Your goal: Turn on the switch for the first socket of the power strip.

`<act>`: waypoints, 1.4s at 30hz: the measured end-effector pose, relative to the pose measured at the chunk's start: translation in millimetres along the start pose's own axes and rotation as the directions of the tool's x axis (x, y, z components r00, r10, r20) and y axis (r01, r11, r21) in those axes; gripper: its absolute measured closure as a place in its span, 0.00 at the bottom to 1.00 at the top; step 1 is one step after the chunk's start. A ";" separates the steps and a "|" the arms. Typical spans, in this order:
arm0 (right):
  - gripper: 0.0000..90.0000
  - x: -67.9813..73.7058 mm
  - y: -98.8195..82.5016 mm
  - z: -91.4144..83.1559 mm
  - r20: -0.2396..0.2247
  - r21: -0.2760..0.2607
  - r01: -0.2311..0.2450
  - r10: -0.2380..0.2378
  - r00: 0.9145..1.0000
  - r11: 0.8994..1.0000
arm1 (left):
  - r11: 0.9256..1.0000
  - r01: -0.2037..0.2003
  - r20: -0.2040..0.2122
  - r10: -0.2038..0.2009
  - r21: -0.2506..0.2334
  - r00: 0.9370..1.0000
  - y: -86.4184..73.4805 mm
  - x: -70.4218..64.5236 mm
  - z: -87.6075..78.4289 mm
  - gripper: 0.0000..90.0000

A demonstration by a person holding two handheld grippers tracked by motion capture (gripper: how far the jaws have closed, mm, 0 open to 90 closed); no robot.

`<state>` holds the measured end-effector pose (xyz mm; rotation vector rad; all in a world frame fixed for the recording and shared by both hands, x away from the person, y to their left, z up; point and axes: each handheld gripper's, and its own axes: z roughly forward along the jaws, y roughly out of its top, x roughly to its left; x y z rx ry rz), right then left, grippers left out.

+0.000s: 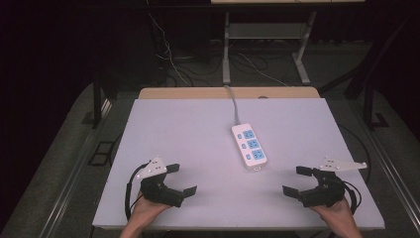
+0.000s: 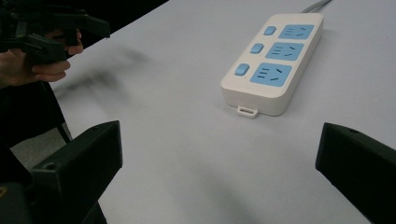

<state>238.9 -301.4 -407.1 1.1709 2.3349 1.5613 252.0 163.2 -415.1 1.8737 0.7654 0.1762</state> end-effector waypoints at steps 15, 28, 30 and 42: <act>0.00 -0.5 -2.4 -0.4 -0.005 0.007 -0.005 0.005 1.000 1.000 | 1.000 0.005 0.005 -0.005 0.005 1.000 -0.8 1.4 -1.4 0.00; 0.00 0.5 -3.9 0.7 -0.001 0.021 -0.001 0.001 1.000 1.000 | 0.999 0.007 0.027 -0.008 0.035 1.000 -0.1 0.1 0.5 0.00; 0.00 0.4 -4.0 0.6 0.002 0.024 -0.002 0.002 1.000 1.000 | 0.999 0.006 0.028 -0.007 0.043 1.000 0.4 -0.6 1.5 0.00; 0.00 0.3 -5.1 -0.9 0.011 0.029 0.003 -0.004 1.000 1.000 | 0.996 -0.010 0.051 0.006 0.089 0.999 8.3 -2.7 4.4 0.00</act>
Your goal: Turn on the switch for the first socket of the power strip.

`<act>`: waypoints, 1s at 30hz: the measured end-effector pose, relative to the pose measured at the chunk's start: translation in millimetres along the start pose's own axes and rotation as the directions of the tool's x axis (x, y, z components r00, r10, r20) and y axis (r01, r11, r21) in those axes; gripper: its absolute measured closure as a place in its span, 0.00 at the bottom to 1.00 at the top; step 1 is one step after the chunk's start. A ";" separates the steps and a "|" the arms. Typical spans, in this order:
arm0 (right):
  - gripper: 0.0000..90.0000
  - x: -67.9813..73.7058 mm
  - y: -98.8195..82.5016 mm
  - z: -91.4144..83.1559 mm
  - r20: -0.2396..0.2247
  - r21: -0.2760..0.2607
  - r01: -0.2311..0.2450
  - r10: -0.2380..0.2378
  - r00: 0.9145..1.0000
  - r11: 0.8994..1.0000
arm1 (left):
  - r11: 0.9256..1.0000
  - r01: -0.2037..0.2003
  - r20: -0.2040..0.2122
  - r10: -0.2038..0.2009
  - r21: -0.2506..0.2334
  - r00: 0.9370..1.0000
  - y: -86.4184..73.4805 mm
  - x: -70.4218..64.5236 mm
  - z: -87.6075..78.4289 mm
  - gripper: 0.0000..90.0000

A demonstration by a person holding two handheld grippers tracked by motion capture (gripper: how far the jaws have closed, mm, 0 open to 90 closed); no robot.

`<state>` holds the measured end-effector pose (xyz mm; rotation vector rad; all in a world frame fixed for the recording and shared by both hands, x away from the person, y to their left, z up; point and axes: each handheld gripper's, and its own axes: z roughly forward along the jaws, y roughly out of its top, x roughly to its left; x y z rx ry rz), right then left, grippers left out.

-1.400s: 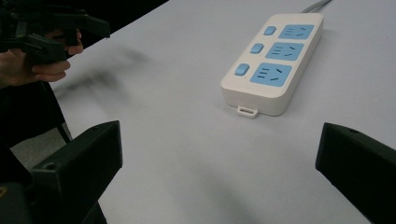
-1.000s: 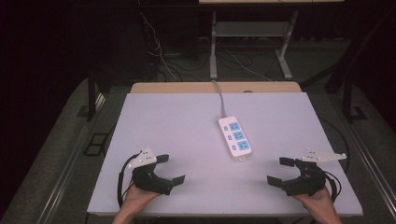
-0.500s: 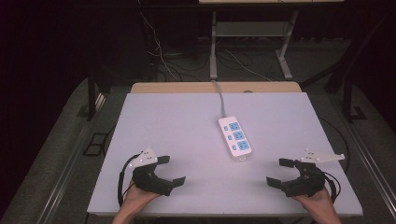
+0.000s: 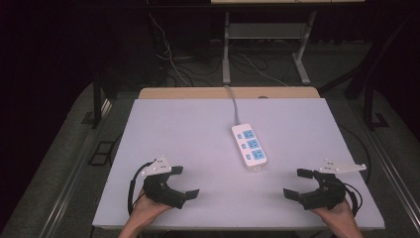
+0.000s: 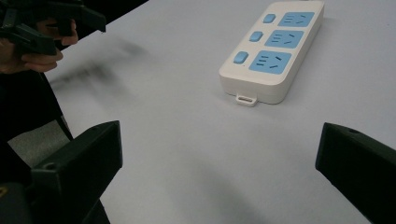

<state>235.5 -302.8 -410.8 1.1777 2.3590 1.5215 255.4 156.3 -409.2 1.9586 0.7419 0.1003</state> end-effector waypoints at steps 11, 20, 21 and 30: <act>0.00 0.2 -1.3 -1.0 0.005 0.005 0.001 -0.001 1.000 1.000 | 1.000 -0.007 -0.009 0.008 0.029 1.000 19.4 6.8 5.2 0.00; 0.00 0.7 -1.7 -0.7 0.006 0.009 0.004 -0.004 1.000 1.000 | 0.997 -0.019 -0.014 0.020 0.078 1.000 34.0 13.4 14.7 0.00; 0.00 0.9 -1.9 -0.6 0.005 0.012 0.003 -0.003 1.000 1.000 | 0.996 -0.021 -0.015 0.022 0.083 1.000 36.0 13.7 15.4 0.00; 0.00 1.4 -2.1 0.3 0.006 0.022 0.007 -0.008 1.000 1.000 | 0.994 -0.037 -0.017 0.039 0.101 0.999 55.3 19.5 20.7 0.00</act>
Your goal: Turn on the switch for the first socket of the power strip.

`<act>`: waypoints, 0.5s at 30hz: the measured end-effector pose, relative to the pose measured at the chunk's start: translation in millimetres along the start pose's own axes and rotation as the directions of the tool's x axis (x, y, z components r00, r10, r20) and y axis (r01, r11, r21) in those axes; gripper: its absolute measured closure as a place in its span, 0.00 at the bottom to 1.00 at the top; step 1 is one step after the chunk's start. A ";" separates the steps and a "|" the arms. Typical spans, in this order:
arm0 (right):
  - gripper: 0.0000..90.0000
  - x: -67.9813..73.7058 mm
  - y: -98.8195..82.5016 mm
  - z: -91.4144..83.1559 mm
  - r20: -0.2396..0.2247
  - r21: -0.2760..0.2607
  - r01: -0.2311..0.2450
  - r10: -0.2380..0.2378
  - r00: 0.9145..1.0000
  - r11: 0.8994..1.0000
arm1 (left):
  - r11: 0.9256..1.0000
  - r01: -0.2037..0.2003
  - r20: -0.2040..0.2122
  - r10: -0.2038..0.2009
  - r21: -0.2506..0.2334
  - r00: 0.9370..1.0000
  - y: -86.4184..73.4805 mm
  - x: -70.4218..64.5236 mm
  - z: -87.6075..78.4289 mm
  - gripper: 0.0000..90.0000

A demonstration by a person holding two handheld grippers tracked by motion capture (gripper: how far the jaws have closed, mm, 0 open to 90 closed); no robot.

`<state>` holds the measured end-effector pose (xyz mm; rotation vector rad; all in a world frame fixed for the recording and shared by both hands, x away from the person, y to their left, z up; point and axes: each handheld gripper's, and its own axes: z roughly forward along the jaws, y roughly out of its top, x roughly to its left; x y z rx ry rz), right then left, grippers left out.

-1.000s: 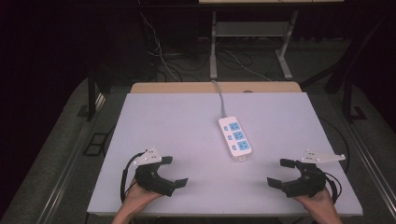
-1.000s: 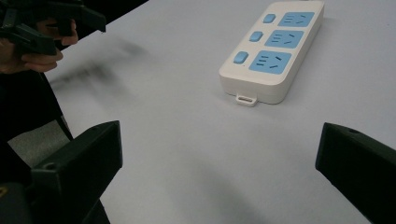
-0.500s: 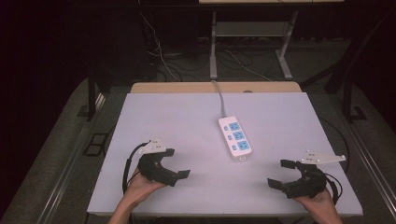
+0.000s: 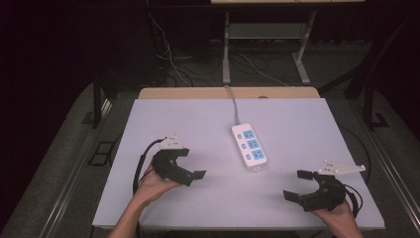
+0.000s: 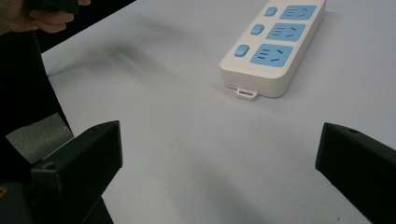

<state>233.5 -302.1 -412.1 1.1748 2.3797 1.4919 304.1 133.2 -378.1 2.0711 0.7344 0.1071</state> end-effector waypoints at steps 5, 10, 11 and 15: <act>0.00 0.0 0.0 -0.5 0.001 -0.001 0.000 0.000 1.000 1.000 | 1.000 -0.004 -0.012 0.004 0.010 1.000 10.4 6.9 1.4 0.00; 0.00 -0.7 -0.1 -1.0 0.000 -0.003 -0.001 0.001 1.000 1.000 | 1.000 -0.013 -0.018 0.013 0.021 1.000 20.8 10.2 2.7 0.00; 0.00 -0.8 -0.2 -1.0 0.000 -0.002 -0.002 0.002 1.000 1.000 | 1.000 -0.017 -0.019 0.018 0.025 1.000 22.2 10.4 3.1 0.00; 0.00 -0.7 -0.3 -1.0 -0.001 -0.001 -0.002 0.002 1.000 1.000 | 0.999 -0.030 -0.017 0.031 0.042 0.999 30.2 10.8 6.1 0.00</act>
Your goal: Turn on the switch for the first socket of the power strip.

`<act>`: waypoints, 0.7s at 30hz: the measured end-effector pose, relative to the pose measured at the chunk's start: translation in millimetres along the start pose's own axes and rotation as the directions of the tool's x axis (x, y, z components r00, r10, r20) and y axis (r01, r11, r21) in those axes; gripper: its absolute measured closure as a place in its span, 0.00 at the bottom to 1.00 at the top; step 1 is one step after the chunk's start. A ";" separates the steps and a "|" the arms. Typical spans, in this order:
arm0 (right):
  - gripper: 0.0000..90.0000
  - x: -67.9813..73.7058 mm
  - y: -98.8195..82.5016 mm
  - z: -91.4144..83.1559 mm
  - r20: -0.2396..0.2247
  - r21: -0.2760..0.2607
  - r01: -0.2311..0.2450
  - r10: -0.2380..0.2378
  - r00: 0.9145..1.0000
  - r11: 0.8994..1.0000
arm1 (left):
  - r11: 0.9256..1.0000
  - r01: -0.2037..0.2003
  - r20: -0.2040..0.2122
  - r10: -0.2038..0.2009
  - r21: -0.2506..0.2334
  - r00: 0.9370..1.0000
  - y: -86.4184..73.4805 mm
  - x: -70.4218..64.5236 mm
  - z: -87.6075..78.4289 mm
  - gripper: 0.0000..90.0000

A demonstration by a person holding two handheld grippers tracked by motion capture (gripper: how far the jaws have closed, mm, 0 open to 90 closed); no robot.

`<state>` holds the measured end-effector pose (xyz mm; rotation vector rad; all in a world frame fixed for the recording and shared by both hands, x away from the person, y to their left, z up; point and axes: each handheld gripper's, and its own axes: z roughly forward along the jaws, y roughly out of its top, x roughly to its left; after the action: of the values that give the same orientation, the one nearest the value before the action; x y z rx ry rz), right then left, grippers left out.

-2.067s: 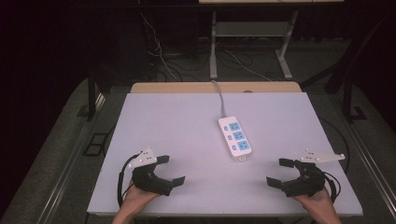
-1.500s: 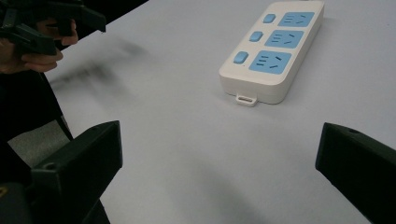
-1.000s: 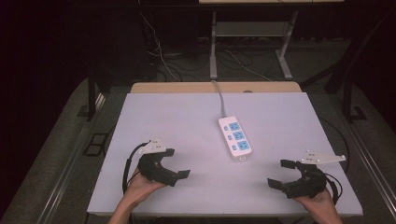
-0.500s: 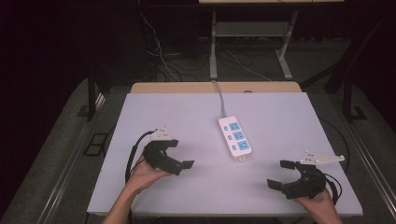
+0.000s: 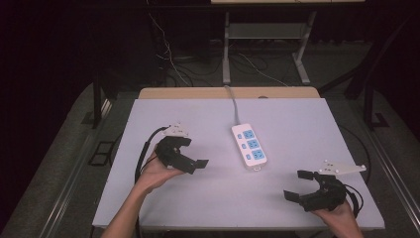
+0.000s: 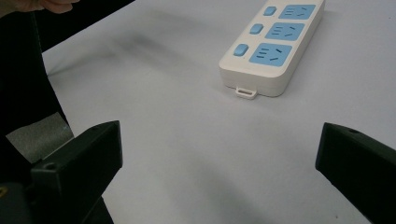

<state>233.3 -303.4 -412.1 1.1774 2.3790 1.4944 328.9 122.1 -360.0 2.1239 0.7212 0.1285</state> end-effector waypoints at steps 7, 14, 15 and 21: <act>0.00 0.3 -0.1 -0.4 0.000 0.000 0.001 -0.001 1.000 1.000 | 0.999 -0.027 0.000 0.027 0.024 1.000 12.2 -0.2 4.4 0.00; 0.00 0.5 -0.2 -0.1 0.000 0.000 0.001 -0.001 1.000 1.000 | 0.998 -0.049 0.001 0.049 0.045 0.999 24.9 1.8 10.1 0.00; 0.00 0.4 -0.3 0.1 0.002 0.002 0.001 -0.001 1.000 1.000 | 0.998 -0.053 -0.002 0.053 0.046 0.999 26.8 2.2 10.7 0.00; 0.00 0.4 -0.5 0.6 0.004 0.004 0.003 -0.003 1.000 1.000 | 0.996 -0.064 -0.004 0.064 0.057 0.998 37.2 5.0 15.0 0.00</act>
<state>233.0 -302.8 -412.6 1.1760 2.3820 1.4856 354.9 97.1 -341.6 2.2023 0.6672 0.1504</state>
